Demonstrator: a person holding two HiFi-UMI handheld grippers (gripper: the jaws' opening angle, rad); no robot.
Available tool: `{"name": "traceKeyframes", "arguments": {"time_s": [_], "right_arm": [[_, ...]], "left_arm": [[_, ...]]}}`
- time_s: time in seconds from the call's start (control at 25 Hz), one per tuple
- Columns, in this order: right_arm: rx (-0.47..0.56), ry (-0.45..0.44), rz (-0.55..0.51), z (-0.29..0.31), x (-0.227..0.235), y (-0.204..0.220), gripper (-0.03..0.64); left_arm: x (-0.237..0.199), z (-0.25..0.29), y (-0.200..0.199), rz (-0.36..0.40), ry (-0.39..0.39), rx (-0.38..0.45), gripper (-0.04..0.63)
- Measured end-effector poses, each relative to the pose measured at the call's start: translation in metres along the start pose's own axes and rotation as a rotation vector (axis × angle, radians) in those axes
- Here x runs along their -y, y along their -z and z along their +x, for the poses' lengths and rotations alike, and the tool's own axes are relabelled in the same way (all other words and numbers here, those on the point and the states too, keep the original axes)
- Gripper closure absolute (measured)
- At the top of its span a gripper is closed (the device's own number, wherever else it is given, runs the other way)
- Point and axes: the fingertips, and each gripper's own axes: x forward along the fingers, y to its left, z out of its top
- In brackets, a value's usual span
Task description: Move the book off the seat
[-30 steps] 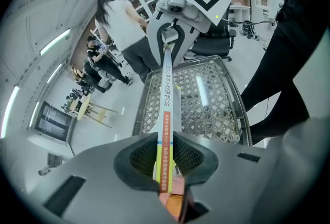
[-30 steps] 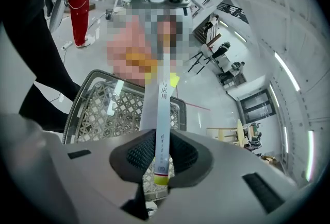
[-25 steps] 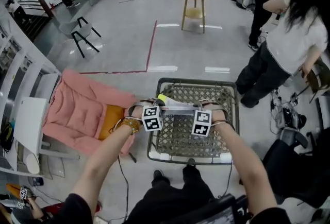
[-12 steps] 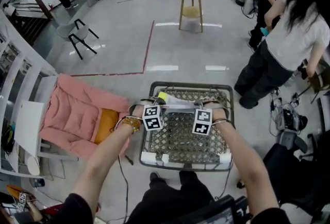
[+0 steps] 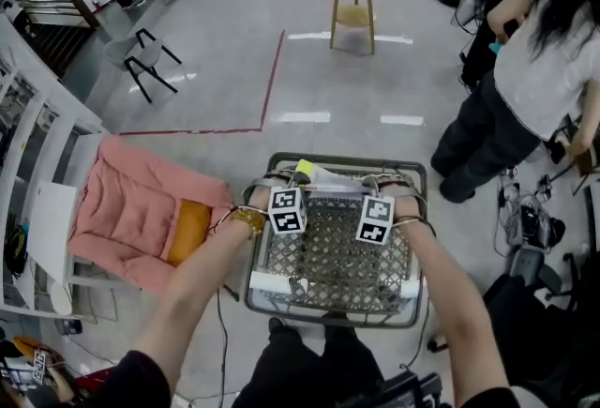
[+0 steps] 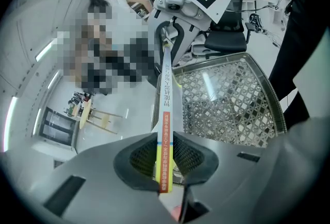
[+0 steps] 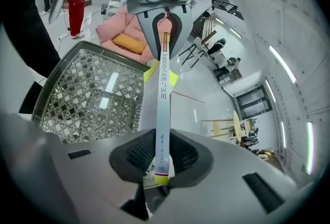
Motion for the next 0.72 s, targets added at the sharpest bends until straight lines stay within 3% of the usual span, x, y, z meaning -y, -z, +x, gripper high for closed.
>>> {"name": "traceKeyframes", "arguments": {"time_s": [0.4, 0.72], "right_arm": [[-0.020, 0.083, 0.007, 0.057, 0.044, 0.028, 0.546], [-0.035, 0.093, -0.007, 0.087, 0.038, 0.047, 0.546]], "left_arm": [[-0.051, 0.058, 0.000, 0.023, -0.088, -0.012, 0.525], [-0.046, 0.094, -0.001, 0.002, -0.103, 0.000, 0.525]]}}
